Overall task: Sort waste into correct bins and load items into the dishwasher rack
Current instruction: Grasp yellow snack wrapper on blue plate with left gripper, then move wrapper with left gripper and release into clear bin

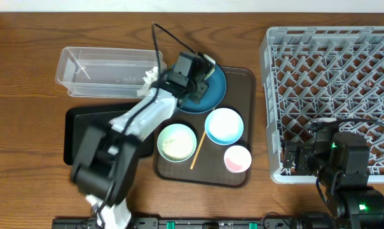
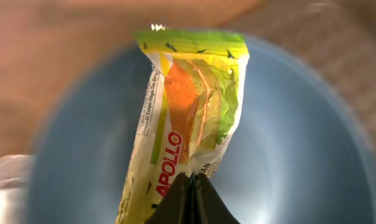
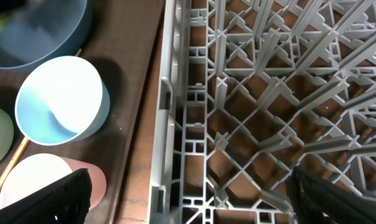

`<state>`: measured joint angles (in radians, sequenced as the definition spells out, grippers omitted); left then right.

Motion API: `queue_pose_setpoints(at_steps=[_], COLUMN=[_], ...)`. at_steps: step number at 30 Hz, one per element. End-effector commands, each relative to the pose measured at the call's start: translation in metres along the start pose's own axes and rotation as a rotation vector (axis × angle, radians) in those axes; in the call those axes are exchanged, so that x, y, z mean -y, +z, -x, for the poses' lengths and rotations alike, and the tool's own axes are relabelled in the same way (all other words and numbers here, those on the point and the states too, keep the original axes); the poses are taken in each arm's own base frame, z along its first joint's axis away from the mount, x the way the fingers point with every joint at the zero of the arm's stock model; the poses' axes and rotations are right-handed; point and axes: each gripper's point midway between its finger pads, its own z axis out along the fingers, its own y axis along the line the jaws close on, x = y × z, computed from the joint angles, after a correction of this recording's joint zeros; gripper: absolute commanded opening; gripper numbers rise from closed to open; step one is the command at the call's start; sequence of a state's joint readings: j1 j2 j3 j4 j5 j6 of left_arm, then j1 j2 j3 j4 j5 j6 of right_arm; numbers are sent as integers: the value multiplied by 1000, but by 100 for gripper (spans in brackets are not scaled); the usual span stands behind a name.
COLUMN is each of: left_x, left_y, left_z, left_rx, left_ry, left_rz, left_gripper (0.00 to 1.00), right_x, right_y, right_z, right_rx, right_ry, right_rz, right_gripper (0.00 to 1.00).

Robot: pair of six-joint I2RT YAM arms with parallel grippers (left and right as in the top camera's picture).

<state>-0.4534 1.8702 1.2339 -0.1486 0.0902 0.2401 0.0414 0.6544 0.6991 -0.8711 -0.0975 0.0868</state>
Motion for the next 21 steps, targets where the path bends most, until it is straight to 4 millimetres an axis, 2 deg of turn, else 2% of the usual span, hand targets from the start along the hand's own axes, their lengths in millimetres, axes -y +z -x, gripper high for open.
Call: queue_pose_setpoints(at_steps=[1,4,9,16,19,21], left_x=[-8,-22,-63,-126,-142,-150], left_y=[-45,-72,-106,-118,-120,-121], left_z=[29,29,25,4,-5,-9], left_rx=[77,70,75,72,61,58], left_ry=[-10,-25,-82,-303,-333,-347], left_rz=[30,80,187,284,310,323], left_gripper=[8,7,6,8,17,32], right_x=[-3,-3,-3,-3,-3,-3], right_y=[-4,-4,-4,-4,-4,-4], right_z=[6,6,6,6,6,6], right_rx=[17,17,17,17,17,17], right_ry=[-8,-8,-8,-8,-8,-8], right_rz=[7,6,6,6,6,6], right_gripper=[99,99,99,99,99,99])
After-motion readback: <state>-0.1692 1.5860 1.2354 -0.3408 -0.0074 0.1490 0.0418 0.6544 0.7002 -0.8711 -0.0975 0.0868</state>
